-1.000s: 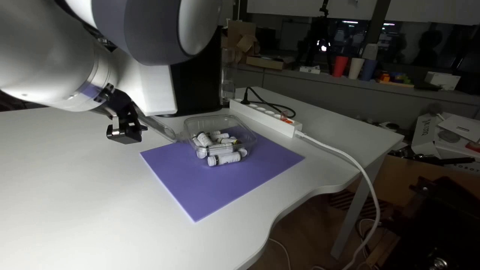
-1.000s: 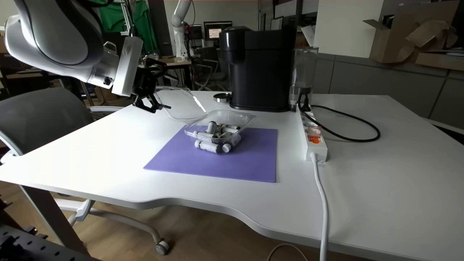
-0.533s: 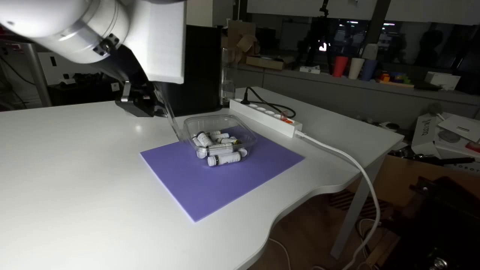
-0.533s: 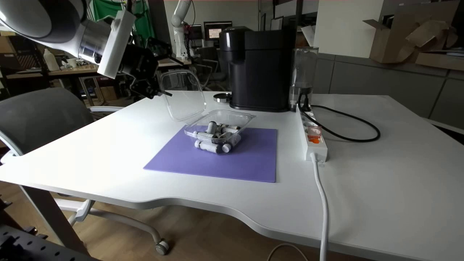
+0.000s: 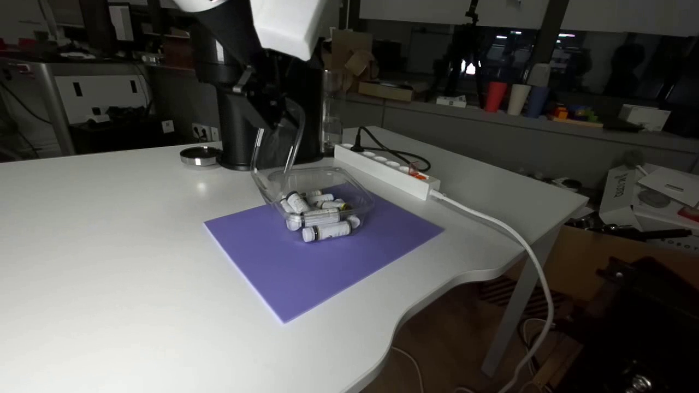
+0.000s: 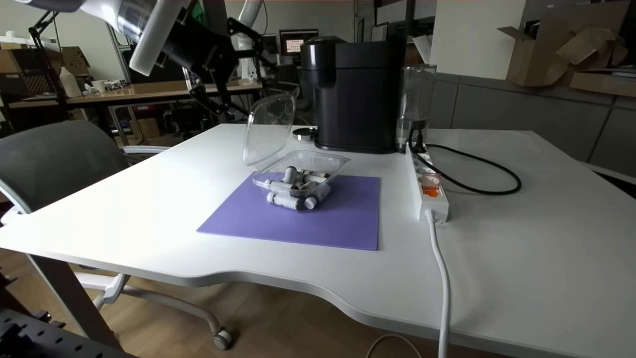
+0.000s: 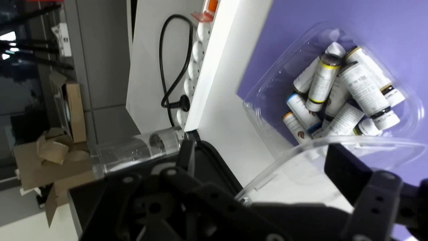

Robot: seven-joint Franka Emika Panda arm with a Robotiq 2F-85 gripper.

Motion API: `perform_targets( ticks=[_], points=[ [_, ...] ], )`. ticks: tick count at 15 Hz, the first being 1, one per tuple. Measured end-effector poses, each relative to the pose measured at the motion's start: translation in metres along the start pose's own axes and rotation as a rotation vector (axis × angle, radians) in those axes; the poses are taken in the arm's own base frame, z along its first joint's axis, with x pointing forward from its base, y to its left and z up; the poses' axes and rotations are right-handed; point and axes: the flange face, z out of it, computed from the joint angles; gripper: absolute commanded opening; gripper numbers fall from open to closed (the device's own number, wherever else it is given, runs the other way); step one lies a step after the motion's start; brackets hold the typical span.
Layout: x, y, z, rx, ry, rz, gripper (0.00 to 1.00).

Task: Close the lid of the clear container

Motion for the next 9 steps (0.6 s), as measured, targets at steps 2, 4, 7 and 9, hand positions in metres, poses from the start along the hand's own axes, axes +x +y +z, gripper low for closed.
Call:
perform_targets(
  ticks=[2, 4, 7, 9],
  points=[
    [-0.009, 0.018, 0.013, 0.051, -0.055, 0.069, 1.00],
    [-0.019, 0.035, 0.031, 0.118, -0.105, 0.139, 1.00],
    [-0.033, 0.056, 0.058, 0.249, -0.164, 0.241, 1.00],
    [-0.041, 0.066, 0.074, 0.355, -0.191, 0.305, 1.00]
  ],
)
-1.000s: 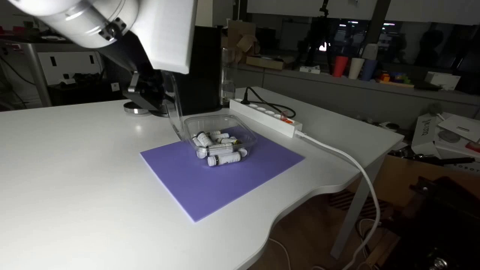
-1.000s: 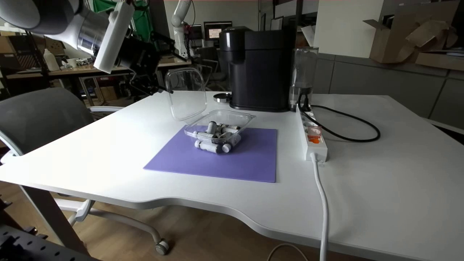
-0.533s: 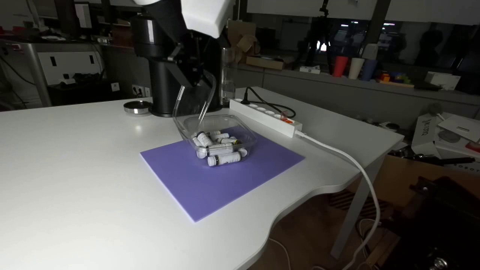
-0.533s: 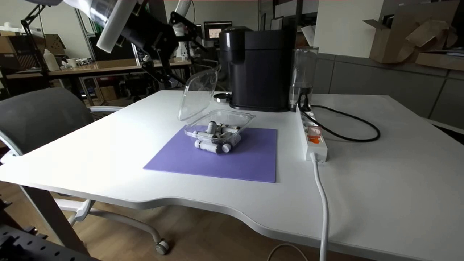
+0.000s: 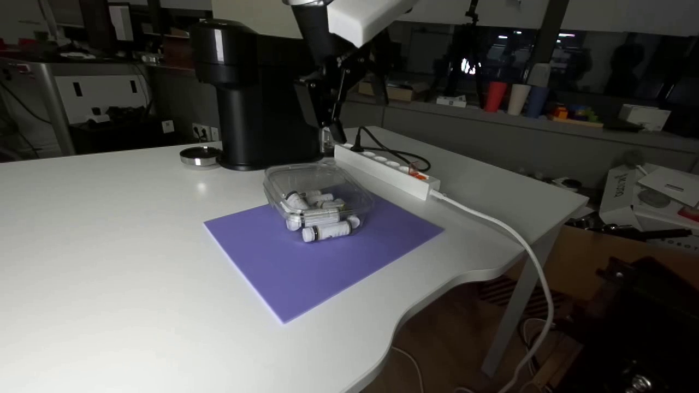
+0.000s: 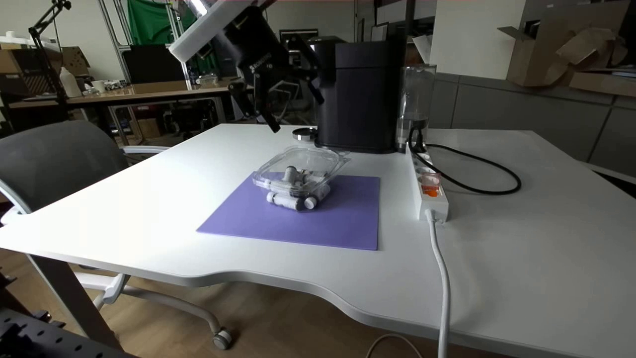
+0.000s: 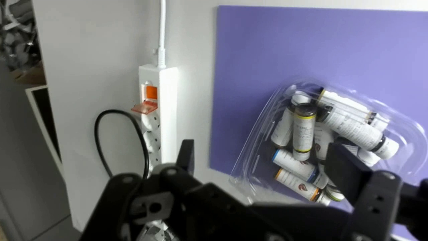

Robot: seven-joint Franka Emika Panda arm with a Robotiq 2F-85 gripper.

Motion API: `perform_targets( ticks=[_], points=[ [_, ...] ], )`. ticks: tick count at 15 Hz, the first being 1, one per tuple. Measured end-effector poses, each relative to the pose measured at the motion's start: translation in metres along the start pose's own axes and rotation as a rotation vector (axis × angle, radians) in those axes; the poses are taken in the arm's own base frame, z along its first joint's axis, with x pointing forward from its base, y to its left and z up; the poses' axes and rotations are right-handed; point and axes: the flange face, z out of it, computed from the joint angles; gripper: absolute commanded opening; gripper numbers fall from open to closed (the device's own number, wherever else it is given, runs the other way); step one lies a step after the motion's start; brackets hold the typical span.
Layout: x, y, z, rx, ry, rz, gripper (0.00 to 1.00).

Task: Close the lid of the clear container

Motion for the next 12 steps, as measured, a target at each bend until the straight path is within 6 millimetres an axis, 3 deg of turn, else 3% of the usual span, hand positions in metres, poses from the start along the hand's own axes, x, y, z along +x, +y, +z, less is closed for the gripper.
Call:
perform_targets(
  ticks=[3, 6, 12],
  points=[
    [-0.002, 0.017, 0.012, 0.162, -0.035, 0.069, 1.00],
    [-0.001, 0.020, 0.011, 0.303, -0.055, 0.104, 1.00],
    [0.001, 0.018, -0.015, 0.457, -0.057, 0.108, 1.00]
  ],
)
